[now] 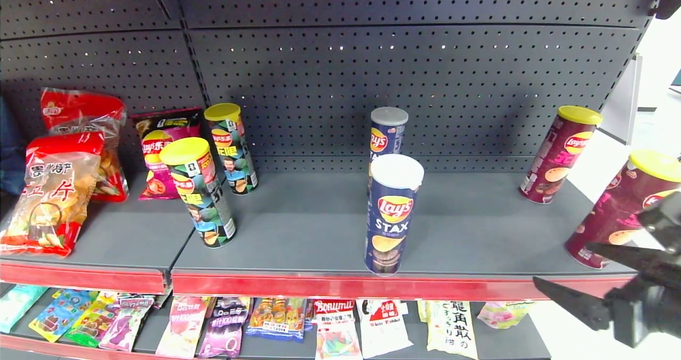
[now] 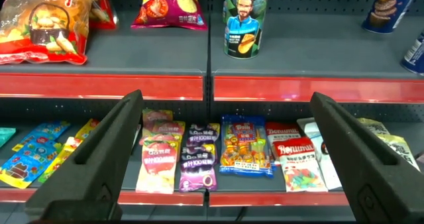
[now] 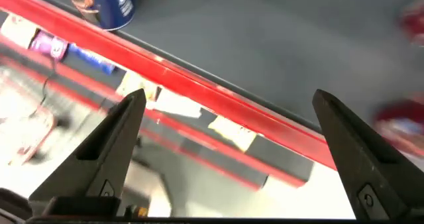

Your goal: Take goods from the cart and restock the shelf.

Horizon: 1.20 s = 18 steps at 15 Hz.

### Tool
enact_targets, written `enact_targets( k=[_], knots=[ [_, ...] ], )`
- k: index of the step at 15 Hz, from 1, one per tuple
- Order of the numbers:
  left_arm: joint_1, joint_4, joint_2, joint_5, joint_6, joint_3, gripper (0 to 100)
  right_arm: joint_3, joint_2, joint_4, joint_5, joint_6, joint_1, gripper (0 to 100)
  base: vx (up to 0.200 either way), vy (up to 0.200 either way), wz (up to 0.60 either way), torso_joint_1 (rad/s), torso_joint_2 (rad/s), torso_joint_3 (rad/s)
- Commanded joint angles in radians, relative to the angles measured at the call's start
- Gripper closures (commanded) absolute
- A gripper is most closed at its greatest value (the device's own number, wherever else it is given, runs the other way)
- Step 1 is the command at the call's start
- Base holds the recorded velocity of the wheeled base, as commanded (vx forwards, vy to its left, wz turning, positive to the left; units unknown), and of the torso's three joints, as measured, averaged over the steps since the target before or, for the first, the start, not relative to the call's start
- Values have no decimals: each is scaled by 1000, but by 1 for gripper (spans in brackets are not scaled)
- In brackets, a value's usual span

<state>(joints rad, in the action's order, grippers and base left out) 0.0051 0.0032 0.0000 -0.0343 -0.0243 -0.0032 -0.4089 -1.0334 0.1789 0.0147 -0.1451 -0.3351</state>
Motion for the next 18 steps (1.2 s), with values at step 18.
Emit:
enact_targets(
  k=[18],
  knots=[
    [1,0,0,-1,0,0,0,351,914,-246,180,84,329,0,0,0,0,0,0,0]
  ],
)
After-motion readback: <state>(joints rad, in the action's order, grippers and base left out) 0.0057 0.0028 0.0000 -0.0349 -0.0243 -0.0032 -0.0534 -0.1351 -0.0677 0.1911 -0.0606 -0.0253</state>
